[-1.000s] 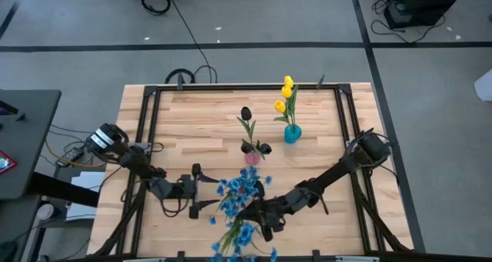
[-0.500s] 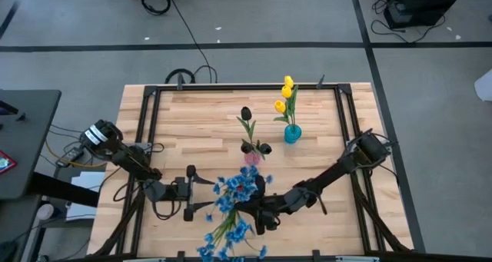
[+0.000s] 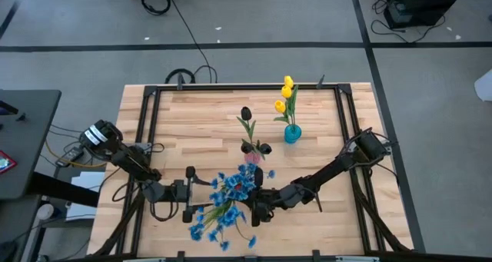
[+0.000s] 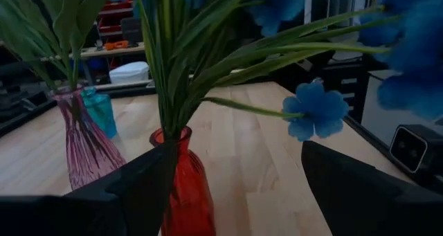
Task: Sort flowers into vase by color
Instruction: Put the blue flower into the red vase
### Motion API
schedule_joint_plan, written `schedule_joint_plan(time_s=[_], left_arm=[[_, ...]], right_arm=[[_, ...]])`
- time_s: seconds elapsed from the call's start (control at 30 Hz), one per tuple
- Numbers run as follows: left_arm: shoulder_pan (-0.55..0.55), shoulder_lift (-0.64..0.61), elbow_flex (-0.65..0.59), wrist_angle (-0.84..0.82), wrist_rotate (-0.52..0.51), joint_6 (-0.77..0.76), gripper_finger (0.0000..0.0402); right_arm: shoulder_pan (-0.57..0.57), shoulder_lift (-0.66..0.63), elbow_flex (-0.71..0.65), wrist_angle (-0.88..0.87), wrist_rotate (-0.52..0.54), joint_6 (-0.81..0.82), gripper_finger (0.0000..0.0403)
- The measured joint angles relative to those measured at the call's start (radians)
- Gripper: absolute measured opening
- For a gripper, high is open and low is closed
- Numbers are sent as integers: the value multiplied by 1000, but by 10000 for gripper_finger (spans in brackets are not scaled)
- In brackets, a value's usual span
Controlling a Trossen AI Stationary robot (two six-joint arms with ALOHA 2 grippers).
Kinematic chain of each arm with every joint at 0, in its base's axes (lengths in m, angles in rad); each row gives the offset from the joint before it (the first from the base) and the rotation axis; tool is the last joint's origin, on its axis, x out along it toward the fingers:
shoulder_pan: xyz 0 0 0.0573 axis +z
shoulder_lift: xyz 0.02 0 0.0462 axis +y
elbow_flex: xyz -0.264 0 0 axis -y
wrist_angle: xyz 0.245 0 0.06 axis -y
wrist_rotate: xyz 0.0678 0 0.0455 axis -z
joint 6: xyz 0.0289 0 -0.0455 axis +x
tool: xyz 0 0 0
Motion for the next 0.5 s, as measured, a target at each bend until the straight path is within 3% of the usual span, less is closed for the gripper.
schedule_joint_plan(time_s=[0.33,0.5], left_arm=[[-4,-1,0,6,-47,50,314],[1,-4,0,6,-38,0,314]], right_arm=[[63,-2,0,198,100,-141,20],[146,-55,0,216,334,-190,20]])
